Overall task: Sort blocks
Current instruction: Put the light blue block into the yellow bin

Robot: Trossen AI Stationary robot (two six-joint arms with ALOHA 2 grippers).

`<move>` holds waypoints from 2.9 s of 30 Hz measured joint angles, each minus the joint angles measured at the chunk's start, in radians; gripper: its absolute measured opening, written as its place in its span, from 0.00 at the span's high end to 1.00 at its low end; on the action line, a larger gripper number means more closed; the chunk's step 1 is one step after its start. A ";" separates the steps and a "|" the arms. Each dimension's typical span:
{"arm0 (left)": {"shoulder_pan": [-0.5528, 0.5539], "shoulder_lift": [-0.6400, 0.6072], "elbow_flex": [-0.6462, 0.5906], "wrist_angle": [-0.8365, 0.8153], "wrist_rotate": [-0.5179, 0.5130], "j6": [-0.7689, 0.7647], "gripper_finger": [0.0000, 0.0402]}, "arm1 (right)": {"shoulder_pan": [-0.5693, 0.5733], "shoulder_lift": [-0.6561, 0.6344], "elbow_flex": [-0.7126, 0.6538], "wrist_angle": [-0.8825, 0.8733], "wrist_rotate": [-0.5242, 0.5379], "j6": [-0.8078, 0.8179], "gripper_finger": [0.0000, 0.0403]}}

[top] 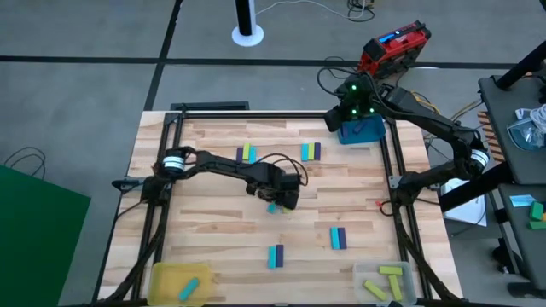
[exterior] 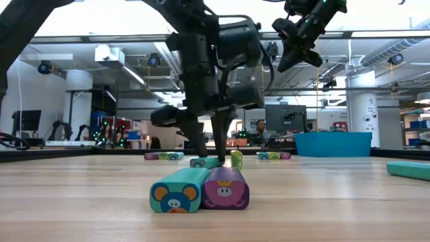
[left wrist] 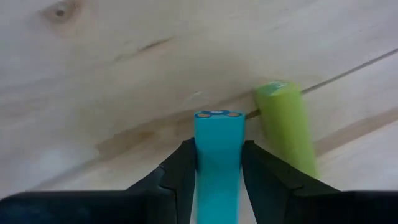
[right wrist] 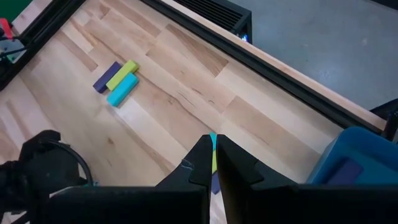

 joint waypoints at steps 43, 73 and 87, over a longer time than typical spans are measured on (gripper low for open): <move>-0.002 0.080 0.112 -0.182 -0.050 0.259 0.81 | 0.000 0.000 0.000 -0.007 0.001 -0.032 0.97; -0.465 -0.549 0.074 -0.684 0.014 0.221 0.79 | 0.000 0.000 -0.009 -0.005 0.002 -0.060 0.97; -1.017 -0.564 -0.038 -0.527 0.040 0.197 0.80 | 0.000 0.000 -0.009 -0.006 0.001 -0.062 0.97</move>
